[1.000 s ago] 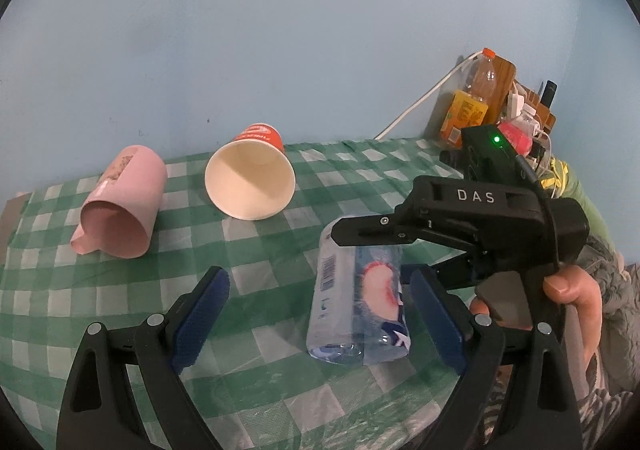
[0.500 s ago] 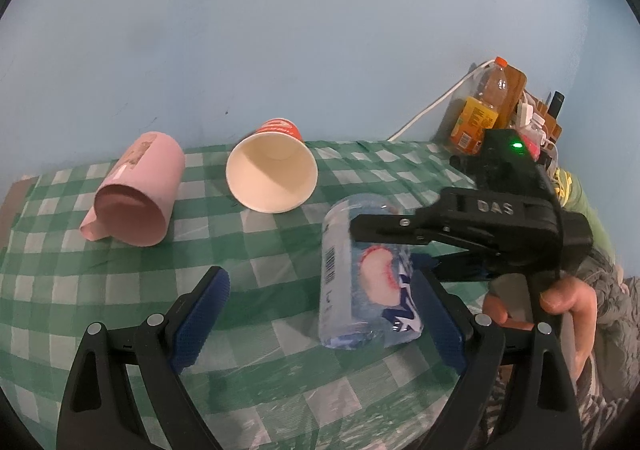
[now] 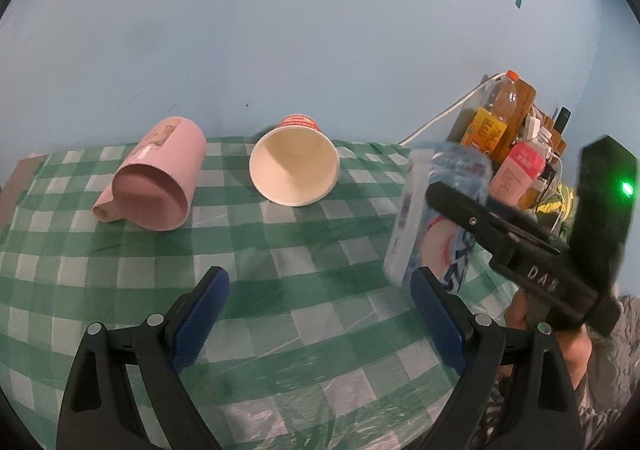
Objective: Flip cup upside down
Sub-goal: 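Lift the clear cup with the right tool and turn its base upward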
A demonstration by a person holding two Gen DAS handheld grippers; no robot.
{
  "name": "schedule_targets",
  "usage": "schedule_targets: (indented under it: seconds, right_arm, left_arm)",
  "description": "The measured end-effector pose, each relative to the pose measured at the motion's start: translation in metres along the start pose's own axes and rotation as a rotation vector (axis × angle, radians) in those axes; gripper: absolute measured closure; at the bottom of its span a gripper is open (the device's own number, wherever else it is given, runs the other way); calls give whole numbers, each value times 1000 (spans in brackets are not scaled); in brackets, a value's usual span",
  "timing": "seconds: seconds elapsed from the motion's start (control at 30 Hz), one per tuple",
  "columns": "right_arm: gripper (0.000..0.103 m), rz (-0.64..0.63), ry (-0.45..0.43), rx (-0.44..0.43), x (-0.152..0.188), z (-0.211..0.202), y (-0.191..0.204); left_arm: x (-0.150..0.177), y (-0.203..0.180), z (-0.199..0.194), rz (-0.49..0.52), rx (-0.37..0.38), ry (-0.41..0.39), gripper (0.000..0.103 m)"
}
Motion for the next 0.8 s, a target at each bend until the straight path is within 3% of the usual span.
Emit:
schedule_targets:
  seconds: [0.27,0.5,0.8]
  right_arm:
    - [31,-241,-149,147,-3,-2,30]
    - [31,-280,-131,177,4,7,36]
    - [31,-259,-112,143,6,2,33]
  left_arm:
    - [0,1,1,-2,-2,0,10]
    - [2,5,6,-8,-4,7,10]
    - [4,8,6,-7,2,14,10]
Point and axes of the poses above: each gripper's, at about its wrist camera, not at the fingertips, and z roughly the way its jaws point, y to its left, x to its underside, the point moved 2 cm from there along z, roughly the way its jaws point, and after that the axes turned 2 degrees about -y, right-handed, at the moved point
